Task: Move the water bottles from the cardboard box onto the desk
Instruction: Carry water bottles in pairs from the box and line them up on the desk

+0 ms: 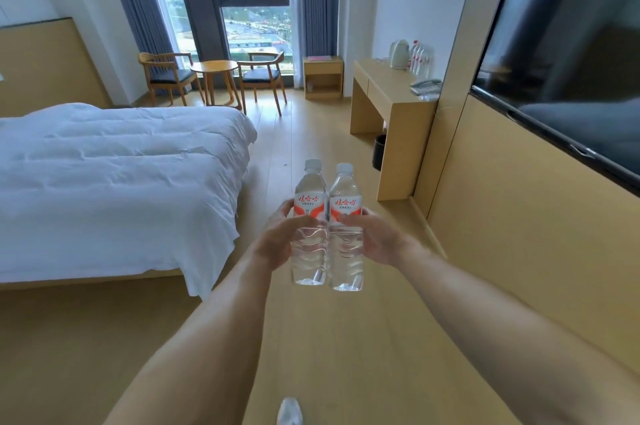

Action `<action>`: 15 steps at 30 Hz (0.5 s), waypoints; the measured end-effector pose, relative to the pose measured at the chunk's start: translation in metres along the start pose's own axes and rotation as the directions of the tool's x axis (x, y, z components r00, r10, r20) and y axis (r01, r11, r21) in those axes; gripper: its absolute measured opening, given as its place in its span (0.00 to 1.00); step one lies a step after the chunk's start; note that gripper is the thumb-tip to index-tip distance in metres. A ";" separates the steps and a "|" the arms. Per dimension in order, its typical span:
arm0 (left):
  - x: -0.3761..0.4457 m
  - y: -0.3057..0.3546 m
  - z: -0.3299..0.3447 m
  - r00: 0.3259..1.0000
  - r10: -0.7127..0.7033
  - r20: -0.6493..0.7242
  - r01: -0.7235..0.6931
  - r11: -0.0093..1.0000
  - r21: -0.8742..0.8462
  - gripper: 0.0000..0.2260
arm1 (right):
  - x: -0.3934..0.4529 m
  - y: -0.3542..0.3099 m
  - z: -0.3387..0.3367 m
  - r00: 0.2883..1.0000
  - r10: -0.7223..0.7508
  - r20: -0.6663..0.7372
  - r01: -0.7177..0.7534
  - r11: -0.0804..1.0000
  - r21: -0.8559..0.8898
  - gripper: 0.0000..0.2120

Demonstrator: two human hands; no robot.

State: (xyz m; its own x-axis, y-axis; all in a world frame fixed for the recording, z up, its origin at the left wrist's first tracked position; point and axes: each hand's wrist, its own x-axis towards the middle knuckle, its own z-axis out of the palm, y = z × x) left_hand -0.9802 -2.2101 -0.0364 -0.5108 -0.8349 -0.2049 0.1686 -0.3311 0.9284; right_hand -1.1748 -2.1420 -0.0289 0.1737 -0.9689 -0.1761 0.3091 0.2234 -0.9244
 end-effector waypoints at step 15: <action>0.312 0.107 -0.044 0.974 -0.028 0.227 0.022 0.999 0.030 0.33 | 0.248 -0.121 -0.114 0.980 -0.076 -0.183 0.072 0.997 -0.029 0.24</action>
State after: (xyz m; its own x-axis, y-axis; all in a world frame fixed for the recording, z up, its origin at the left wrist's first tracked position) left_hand -1.0839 -2.5251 -0.0150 -0.6931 -0.7039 -0.1552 0.1324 -0.3359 0.9325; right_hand -1.2760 -2.4219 0.0003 -0.0247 -0.9861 -0.1640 0.2938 0.1497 -0.9441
